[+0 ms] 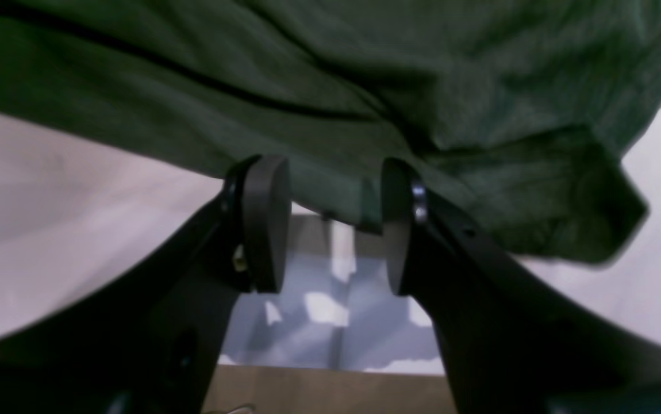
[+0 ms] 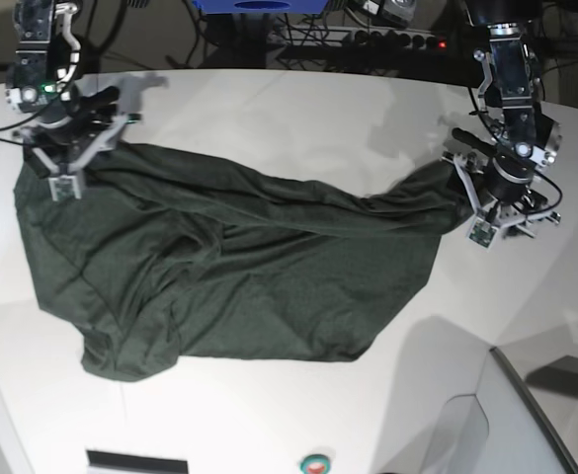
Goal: Layout the t-shirt on the table in an organized manner, then fold the t-shirt properly
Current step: 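Lift the shirt with both grippers and pull the corners apart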
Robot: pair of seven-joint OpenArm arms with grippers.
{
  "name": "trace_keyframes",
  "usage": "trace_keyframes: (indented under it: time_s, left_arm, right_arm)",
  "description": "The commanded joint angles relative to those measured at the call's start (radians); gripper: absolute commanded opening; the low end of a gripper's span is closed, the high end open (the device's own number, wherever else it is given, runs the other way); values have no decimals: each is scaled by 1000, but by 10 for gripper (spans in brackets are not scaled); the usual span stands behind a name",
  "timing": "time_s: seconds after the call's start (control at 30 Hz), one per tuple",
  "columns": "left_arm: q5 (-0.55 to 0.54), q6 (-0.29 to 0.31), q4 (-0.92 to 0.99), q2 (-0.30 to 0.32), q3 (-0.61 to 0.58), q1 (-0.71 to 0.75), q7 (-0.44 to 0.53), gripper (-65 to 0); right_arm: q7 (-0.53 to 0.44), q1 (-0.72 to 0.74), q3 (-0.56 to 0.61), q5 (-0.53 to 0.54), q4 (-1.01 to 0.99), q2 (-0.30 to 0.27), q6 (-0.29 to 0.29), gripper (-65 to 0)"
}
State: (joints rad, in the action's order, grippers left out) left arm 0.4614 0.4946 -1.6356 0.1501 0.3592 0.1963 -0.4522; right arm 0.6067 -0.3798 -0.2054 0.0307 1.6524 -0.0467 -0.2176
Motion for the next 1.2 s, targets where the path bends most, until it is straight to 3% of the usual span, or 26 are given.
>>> trace_keyframes:
  time_s: [0.0, 0.1, 0.27, 0.53, 0.67, 0.83, 1.0, 1.1, 1.17]
  left_arm:
    - [-14, -10, -47, 6, 4, 19, 14, -201]
    - [-112, -10, -116, 13, 7, 96, 14, -202]
    - [-326, -10, -107, 16, 33, 234, 20, -237]
    - [-370, -10, -18, 93, 25, 322, 23, -650]
    - [-373, -10, 5, 87, 19, 340, 23, -650]
    - [-507, 71, 50, 82, 14, 342, 23, -650]
    - [-553, 77, 97, 79, 18, 342, 23, -650]
    - [-597, 78, 104, 59, 18, 342, 23, -650]
    - [-689, 78, 102, 55, 19, 342, 23, -650]
  right_arm:
    - [-51, 5, -21, 4, 2, -8, 5, -408]
    - [-113, 6, -53, 4, -34, -8, 5, -408]
    - [-118, 69, -98, 4, -157, -38, 5, -408]
    - [-135, 112, -223, 4, -304, -132, 5, -408]
    - [-166, 110, -233, 4, -332, -161, 5, -408]
    - [-164, 127, -274, 1, -355, -166, 5, -408]
    - [-169, 149, -306, 4, -427, -215, 5, -408]
    - [-204, 138, -308, 4, -386, -210, 2, -408]
    - [-219, 114, -309, 5, -338, -189, -30, -408]
